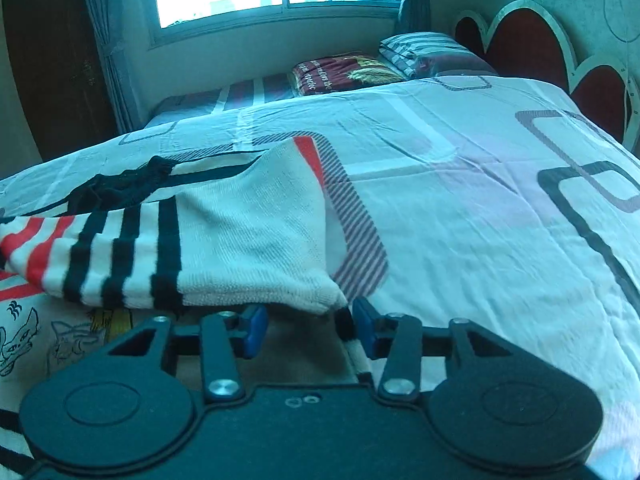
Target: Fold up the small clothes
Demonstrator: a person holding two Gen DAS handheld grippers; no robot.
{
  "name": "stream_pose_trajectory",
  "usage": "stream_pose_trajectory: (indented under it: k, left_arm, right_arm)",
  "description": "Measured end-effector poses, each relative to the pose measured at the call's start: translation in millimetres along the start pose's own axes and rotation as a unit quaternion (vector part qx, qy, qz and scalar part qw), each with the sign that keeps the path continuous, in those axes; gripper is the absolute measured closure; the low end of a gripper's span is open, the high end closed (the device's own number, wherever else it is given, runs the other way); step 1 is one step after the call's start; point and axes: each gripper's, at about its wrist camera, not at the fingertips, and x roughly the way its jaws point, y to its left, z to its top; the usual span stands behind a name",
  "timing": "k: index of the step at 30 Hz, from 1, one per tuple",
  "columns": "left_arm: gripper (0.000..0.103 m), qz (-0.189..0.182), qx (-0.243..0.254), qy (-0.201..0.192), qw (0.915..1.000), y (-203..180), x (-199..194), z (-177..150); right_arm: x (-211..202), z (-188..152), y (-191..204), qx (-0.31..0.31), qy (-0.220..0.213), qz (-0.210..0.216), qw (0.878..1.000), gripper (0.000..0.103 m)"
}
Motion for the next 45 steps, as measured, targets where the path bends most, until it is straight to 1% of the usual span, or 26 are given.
stream_pose_trajectory:
  k: [1,3,4,5,7,9,11,12,13,14,15,18,20,23,25,28,29,30,32,35,36,38,41,43,44,45]
  left_arm:
    - [0.092,0.010,-0.008,0.010,0.9999,10,2,-2]
    - [0.092,0.036,0.002,0.039,0.9986,19,17,-9]
    - [0.092,0.046,0.014,0.047,0.9977,19,26,-15]
    - [0.091,0.049,0.030,0.043,0.9975,17,30,-18]
    - [0.092,0.055,0.049,0.036,0.9966,10,30,-18]
    - [0.091,0.055,0.034,0.028,0.9975,11,26,-14]
    - [0.091,0.062,0.030,0.013,0.9976,15,16,-16]
    - [0.091,0.065,0.032,0.015,0.9973,17,15,-17]
    - [0.091,0.069,0.035,0.024,0.9967,18,15,-18]
    - [0.091,0.071,0.034,0.029,0.9965,22,9,-22]
    - [0.091,0.072,0.033,0.027,0.9965,24,0,-24]
    - [0.091,0.079,0.044,-0.013,0.9958,19,-32,-29]
    - [0.091,0.081,0.051,-0.031,0.9949,13,-42,-27]
    - [0.091,0.063,0.062,-0.022,0.9958,-1,-31,-18]
    - [0.091,0.055,0.073,-0.017,0.9957,-13,-15,-16]
    - [0.091,0.064,0.086,0.009,0.9942,-20,18,-16]
    - [0.091,0.074,0.086,0.015,0.9934,-18,27,-17]
    - [0.092,0.085,0.089,0.017,0.9923,-15,32,-20]
    - [0.092,0.083,0.095,0.009,0.9919,-8,37,-22]
    - [0.092,0.082,0.084,0.014,0.9930,-5,37,-21]
    - [0.092,0.083,0.084,0.014,0.9929,-5,38,-22]
    - [0.092,0.084,0.091,0.013,0.9923,-5,38,-24]
    - [0.092,0.084,0.099,0.010,0.9915,-6,39,-25]
    - [0.092,0.090,0.094,0.018,0.9913,-9,35,-21]
    - [0.091,0.094,0.091,0.013,0.9913,-11,28,-20]
    - [0.091,0.098,0.096,-0.001,0.9905,-14,18,-20]
  right_arm:
    - [0,-1,0,0.002,-0.003,0.000,1.000,0.073]
    - [5,-4,-6,0.013,0.008,-0.016,1.000,0.082]
    - [9,-6,-17,0.038,0.012,-0.014,0.999,0.083]
    - [9,-6,-25,0.061,0.009,-0.010,0.998,0.086]
    - [6,-5,-29,0.076,0.011,-0.009,0.997,0.086]
    - [3,-7,-24,0.065,0.013,-0.009,0.998,0.084]
    - [-1,-10,-21,0.048,0.021,0.011,0.999,0.084]
    - [-5,-11,-21,0.040,0.020,0.013,0.999,0.082]
    - [-10,-10,-23,0.042,0.019,0.017,0.999,0.079]
    - [-15,-9,-28,0.055,0.017,0.025,0.998,0.074]
    - [-22,-9,-34,0.067,0.013,0.032,0.997,0.072]
    - [-42,-5,-43,0.074,-0.008,0.034,0.997,0.072]
    - [-43,3,-43,0.071,-0.018,0.035,0.997,0.071]
    - [-20,22,-36,0.061,-0.015,0.040,0.997,0.067]
    - [4,34,-29,0.057,-0.010,0.044,0.997,0.066]
    - [38,52,-18,0.049,-0.002,0.047,0.998,0.068]
    - [47,57,-16,0.051,-0.001,0.044,0.998,0.068]
    - [56,62,-14,0.052,0.002,0.042,0.998,0.066]
    - [75,72,-9,0.051,0.011,0.044,0.998,0.066]
    - [98,86,-5,0.056,0.016,0.049,0.997,0.070]
    - [103,89,-5,0.061,0.015,0.044,0.997,0.077]
    - [108,91,-10,0.074,0.011,0.034,0.997,0.080]
    - [107,83,-9,0.056,-0.002,0.024,0.998,0.080]
    - [100,90,-6,0.058,0.001,0.005,0.998,0.073]
    - [89,91,-2,0.051,-0.010,-0.003,0.999,0.069]
    - [74,90,4,0.030,-0.030,0.003,0.999,0.068]
